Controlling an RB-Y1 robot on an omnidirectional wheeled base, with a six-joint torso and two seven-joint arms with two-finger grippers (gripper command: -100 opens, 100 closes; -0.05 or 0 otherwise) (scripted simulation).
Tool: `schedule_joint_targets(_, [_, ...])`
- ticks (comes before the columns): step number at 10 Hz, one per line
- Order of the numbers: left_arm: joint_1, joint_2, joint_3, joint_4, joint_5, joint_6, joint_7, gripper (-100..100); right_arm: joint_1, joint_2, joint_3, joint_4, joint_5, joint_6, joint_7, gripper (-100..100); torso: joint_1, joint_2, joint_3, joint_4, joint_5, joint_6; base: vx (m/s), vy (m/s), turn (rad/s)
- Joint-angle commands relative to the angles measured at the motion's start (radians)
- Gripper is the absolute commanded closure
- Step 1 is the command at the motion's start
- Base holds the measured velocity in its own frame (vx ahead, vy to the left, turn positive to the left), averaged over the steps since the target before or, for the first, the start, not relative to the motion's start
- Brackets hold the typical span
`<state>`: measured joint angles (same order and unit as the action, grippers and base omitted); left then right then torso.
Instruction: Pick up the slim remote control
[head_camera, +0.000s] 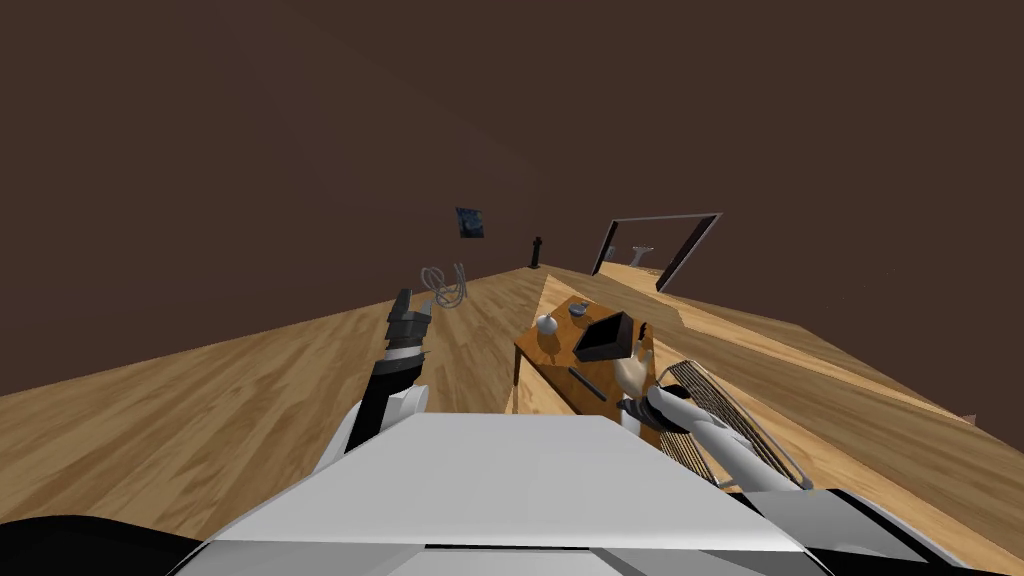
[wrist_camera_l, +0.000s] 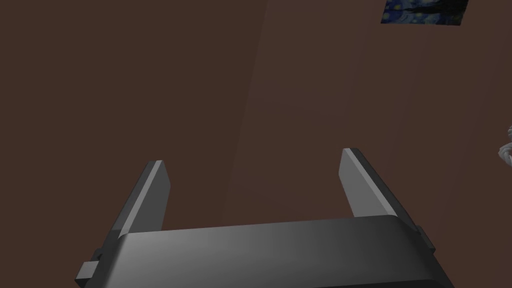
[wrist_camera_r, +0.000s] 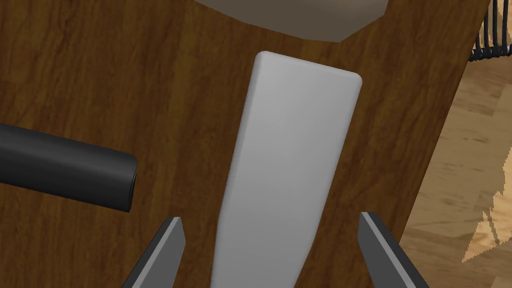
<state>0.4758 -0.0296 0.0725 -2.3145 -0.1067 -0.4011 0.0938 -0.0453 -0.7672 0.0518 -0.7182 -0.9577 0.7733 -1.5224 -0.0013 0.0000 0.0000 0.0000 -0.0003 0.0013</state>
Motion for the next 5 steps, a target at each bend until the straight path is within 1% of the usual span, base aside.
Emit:
schedule_joint_targets(1, [0.0,0.0,0.0,0.0,0.0,0.0,0.0,0,-0.025,-0.009,0.01,0.05,-0.037,0.034,-0.038,-100,0.0,0.0,0.0,0.0,0.0,0.0,0.0,-0.023,0.134])
schedule_joint_targets(2, [0.0,0.0,0.0,0.0,0.0,0.0,0.0,0,-0.038,-0.016,0.018,0.083,-0.063,0.06,-0.067,-100,0.0,0.0,0.0,0.0,0.0,-0.001,-0.002,-0.033,0.183])
schedule_joint_targets(3, [0.0,0.0,0.0,0.0,0.0,0.0,0.0,0,-0.038,-0.016,0.018,0.094,-0.063,0.06,-0.071,-100,-0.001,0.0,0.0,0.0,0.0,0.0,0.001,-0.026,0.039])
schedule_joint_targets(4, [0.0,0.0,0.0,0.0,0.0,0.0,0.0,0,-0.049,-0.023,0.025,0.126,-0.086,0.082,-0.099,-100,0.0,0.0,0.0,0.0,0.0,0.0,0.0,-0.019,0.072])
schedule_joint_targets(5, [0.0,0.0,0.0,0.0,0.0,0.0,0.0,0,-0.049,-0.023,0.025,0.126,-0.086,0.082,-0.099,-100,0.0,0.0,0.0,0.0,0.0,0.0,0.0,-0.016,0.047])
